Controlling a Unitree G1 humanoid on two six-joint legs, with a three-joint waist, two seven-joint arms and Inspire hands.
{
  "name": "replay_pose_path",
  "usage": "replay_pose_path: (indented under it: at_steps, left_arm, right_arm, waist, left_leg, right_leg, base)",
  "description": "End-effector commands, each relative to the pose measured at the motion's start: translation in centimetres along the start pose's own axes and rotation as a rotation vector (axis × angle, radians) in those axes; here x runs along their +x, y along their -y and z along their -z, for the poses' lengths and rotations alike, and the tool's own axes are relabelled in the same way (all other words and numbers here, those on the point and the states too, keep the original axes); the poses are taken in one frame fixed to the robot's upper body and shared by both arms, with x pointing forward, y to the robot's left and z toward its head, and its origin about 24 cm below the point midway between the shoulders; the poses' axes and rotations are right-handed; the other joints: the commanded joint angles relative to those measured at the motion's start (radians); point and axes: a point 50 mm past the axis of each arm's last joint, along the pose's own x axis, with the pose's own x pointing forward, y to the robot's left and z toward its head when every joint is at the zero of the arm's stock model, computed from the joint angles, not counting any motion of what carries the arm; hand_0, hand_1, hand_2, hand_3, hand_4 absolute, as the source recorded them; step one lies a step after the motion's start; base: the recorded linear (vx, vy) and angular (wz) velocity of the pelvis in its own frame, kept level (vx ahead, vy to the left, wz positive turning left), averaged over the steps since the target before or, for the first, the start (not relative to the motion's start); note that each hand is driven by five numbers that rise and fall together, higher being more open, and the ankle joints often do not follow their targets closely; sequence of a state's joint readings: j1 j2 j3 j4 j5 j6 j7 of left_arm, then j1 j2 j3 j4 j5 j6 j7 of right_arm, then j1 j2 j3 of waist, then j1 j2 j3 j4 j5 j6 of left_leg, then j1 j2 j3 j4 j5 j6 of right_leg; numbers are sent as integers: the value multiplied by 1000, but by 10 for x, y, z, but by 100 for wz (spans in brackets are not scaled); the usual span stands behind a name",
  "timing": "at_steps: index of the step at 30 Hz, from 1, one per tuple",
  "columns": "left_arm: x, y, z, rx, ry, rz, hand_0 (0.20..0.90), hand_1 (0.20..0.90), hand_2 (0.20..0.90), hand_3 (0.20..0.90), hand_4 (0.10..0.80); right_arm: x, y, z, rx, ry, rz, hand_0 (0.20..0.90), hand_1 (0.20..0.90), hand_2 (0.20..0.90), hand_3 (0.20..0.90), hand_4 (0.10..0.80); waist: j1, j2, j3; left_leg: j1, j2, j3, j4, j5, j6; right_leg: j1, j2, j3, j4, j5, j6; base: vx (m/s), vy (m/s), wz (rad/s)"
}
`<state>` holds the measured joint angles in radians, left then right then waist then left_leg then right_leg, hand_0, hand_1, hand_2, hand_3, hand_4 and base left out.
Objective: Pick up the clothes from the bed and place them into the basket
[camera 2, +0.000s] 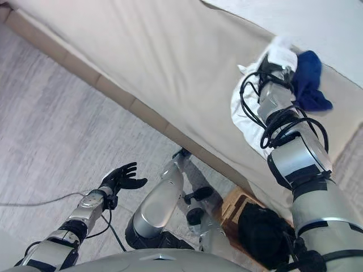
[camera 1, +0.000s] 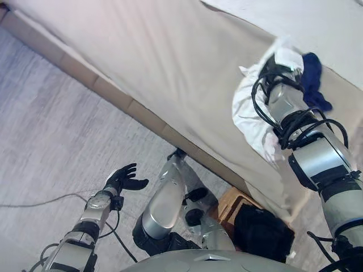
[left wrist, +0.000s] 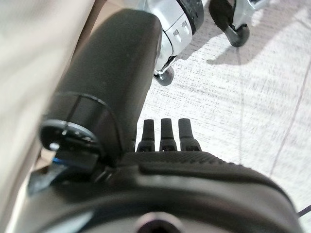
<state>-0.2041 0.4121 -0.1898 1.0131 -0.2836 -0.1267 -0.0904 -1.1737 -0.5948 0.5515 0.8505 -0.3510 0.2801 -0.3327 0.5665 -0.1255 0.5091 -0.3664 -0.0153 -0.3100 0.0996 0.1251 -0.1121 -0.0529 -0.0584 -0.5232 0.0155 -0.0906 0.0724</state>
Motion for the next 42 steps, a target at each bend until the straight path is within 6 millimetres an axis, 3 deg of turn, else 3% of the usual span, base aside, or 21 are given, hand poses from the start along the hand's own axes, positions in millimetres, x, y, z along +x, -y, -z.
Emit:
replay_pose_path:
  at_steps: [1,6,10,19,20,21,22,23,24,25,31,34,37,40,42]
  left_arm:
    - [-33,-22,65,-3,-160,-84,900,900,900,900,800]
    - [-43,-21,88,37,-267,-90,900,900,900,900,800]
    - [-45,-7,99,90,-332,-68,900,900,900,900,800]
    - [-36,8,92,100,-349,-27,900,900,900,900,800]
    - [-37,10,94,102,-360,-20,900,900,900,900,800]
    - [-37,12,96,104,-373,-14,900,900,900,900,800]
    - [-39,14,100,104,-393,-7,900,900,900,900,800]
    - [-40,14,101,104,-397,-6,900,900,900,900,800]
    - [-43,16,106,107,-416,2,900,900,900,900,800]
    - [-43,16,107,107,-418,2,900,900,900,900,800]
    - [-49,24,116,97,-441,8,900,900,900,900,800]
    - [-49,17,114,110,-431,6,900,900,900,900,800]
    - [-48,14,110,121,-414,-4,900,900,900,900,800]
    - [-45,5,103,139,-379,-10,900,900,900,900,800]
    - [-44,-4,99,152,-366,-31,900,900,900,900,800]
  right_arm:
    - [-4,62,0,63,121,354,300,300,300,200,100]
    - [-22,86,-2,105,207,478,300,300,300,200,100]
    - [-38,107,4,117,237,580,300,300,300,200,100]
    - [-46,123,19,158,207,617,300,300,300,200,100]
    - [-46,121,21,162,208,579,300,300,300,200,100]
    - [-45,115,24,148,203,512,392,392,392,307,207]
    - [-45,103,26,168,200,420,785,785,785,765,665]
    - [-45,100,26,167,201,396,853,853,853,845,745]
    - [-47,85,30,129,198,284,900,900,900,900,800]
    - [-47,82,31,125,201,266,900,900,900,900,800]
    - [-52,23,39,11,193,-117,900,900,900,900,800]
    - [-54,-1,43,-25,172,-276,900,900,900,900,800]
    - [-53,-14,44,-27,158,-321,900,900,900,900,800]
    - [-52,-27,59,1,86,-356,900,900,900,900,800]
    - [-54,-38,68,30,40,-366,900,900,900,900,800]
  waist:
    - [-77,-34,-137]
    - [-149,-33,-243]
    - [-223,-2,-355]
    - [-315,26,-447]
    - [-324,30,-453]
    - [-332,34,-457]
    - [-343,37,-460]
    - [-345,38,-461]
    - [-354,41,-462]
    - [-355,41,-462]
    - [-344,42,-450]
    - [-302,37,-426]
    - [-265,37,-395]
    - [-197,34,-367]
    - [-138,25,-359]
  left_leg:
    - [129,31,75,-161,-29,80]
    - [221,18,128,-169,-64,92]
    - [302,1,183,-170,-75,106]
    - [395,-6,251,-184,-100,103]
    - [402,-8,255,-184,-103,103]
    - [410,-8,260,-184,-105,102]
    - [420,-6,265,-184,-108,102]
    - [422,-6,266,-184,-108,102]
    - [429,-4,273,-183,-110,101]
    - [431,-4,273,-183,-110,100]
    - [439,-2,270,-185,-102,91]
    - [422,-1,246,-170,-90,87]
    - [405,-4,220,-150,-84,85]
    - [375,-21,162,-152,-61,86]
    - [369,-27,105,-174,-60,71]
  right_leg:
    - [73,-38,44,99,-5,21]
    - [140,-23,118,45,-11,20]
    - [186,-25,144,1,20,13]
    - [215,-13,186,-61,53,-1]
    - [214,-14,192,-63,55,-2]
    - [212,-13,193,-63,58,-3]
    - [213,-12,200,-64,59,-7]
    - [213,-12,202,-64,59,-7]
    - [213,-10,208,-64,59,-11]
    - [213,-9,209,-65,60,-12]
    - [232,-3,195,-91,71,-21]
    - [237,-8,153,-80,66,-29]
    - [243,-12,126,-62,58,-38]
    - [259,-14,67,-45,40,-44]
    - [283,-4,38,-37,1,-46]
  base:
    - [112,46,-40]
    - [71,18,-49]
    - [77,-1,-32]
    - [-1,-64,-22]
    - [-32,-33,-17]
    - [-20,-34,-29]
    - [-4,-31,-31]
    - [15,-34,-28]
    - [13,-24,-17]
    - [18,-26,-19]
    - [35,-2,-7]
    - [16,22,28]
    - [-33,22,36]
    - [-44,-44,59]
    - [10,-111,89]
